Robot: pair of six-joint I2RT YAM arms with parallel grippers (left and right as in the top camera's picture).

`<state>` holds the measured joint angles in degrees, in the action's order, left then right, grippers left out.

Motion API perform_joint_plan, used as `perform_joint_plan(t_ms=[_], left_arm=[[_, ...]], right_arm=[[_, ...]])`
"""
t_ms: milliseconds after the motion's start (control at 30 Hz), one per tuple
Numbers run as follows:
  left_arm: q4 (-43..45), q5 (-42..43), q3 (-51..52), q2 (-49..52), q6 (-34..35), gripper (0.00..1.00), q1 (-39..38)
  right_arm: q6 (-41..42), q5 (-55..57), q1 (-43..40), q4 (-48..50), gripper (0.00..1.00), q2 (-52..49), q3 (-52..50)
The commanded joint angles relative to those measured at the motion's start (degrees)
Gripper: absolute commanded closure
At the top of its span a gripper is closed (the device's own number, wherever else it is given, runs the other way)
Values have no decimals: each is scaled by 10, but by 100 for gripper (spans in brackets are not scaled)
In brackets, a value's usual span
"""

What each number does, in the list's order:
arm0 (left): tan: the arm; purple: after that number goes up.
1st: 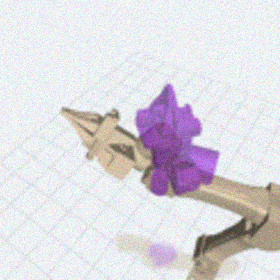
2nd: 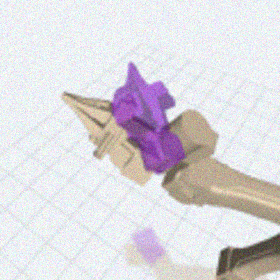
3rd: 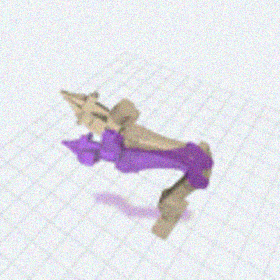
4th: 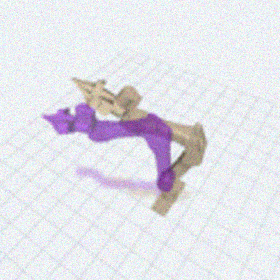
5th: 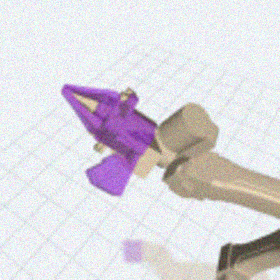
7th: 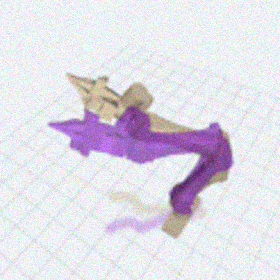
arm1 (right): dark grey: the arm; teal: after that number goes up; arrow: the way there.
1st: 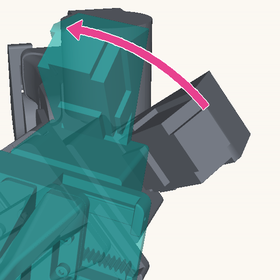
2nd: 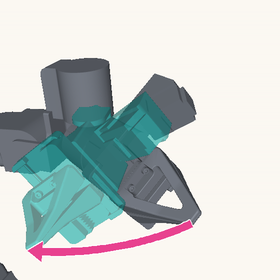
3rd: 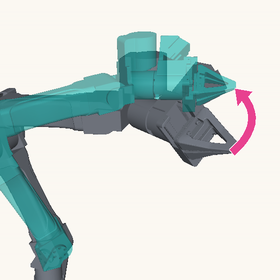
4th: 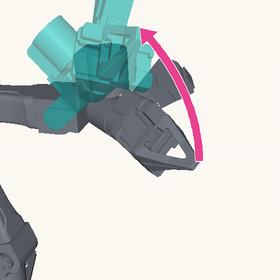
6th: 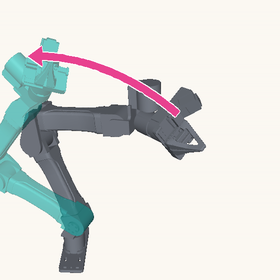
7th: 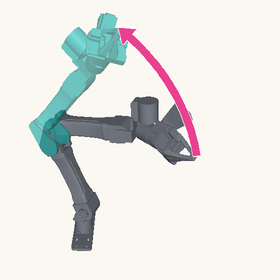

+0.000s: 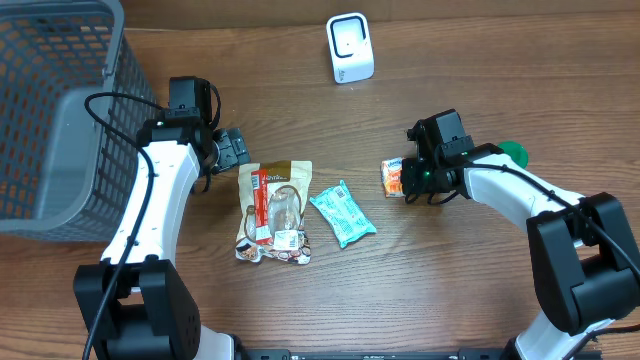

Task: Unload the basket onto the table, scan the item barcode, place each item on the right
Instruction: 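Close the right gripper on the Kleenex pack and lift it, then carry the Kleenex pack to the scanner and hold it there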

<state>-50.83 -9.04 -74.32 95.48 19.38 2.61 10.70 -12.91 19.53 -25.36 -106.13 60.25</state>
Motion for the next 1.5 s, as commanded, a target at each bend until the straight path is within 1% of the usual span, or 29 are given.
perform_joint_plan(t_ms=[0,200,300,367,400,433,567,767,867,1000,1167,1267,1333,1467], left_arm=[[1,-1,-9,-3,6,0,-4],[1,-1,-9,-3,6,0,-4],[1,-1,-9,-3,6,0,-4],[1,-1,-9,-3,6,0,-4],[1,-1,-9,-3,6,0,-4],[1,-1,-9,-3,6,0,-4],[1,-1,-9,-3,6,0,-4],[1,-1,-9,-3,6,0,-4],[1,-1,-9,-3,6,0,-4],[1,-1,-9,-3,6,0,-4],[1,-1,-9,-3,6,0,-4],[1,-1,-9,-3,6,0,-4],[1,-1,-9,-3,6,0,-4],[1,-1,-9,-3,6,0,-4]], right_arm=[[-1,13,-1,-11,96,-4,-17],[-3,13,-2,-13,96,-4,-13],[-9,13,-6,-31,96,2,9],[-54,19,-7,-69,96,13,36],[-62,31,-6,-88,96,19,51],[-63,60,-6,-122,96,30,78],[-63,130,1,-180,96,60,140],[-70,233,14,-207,96,98,218],[-111,249,16,-223,97,101,264],[-112,257,17,-255,97,99,351],[-114,257,17,-276,97,79,485],[-140,258,18,-280,97,53,551],[-158,265,21,-267,97,33,577],[-216,313,35,-205,97,1,580]])
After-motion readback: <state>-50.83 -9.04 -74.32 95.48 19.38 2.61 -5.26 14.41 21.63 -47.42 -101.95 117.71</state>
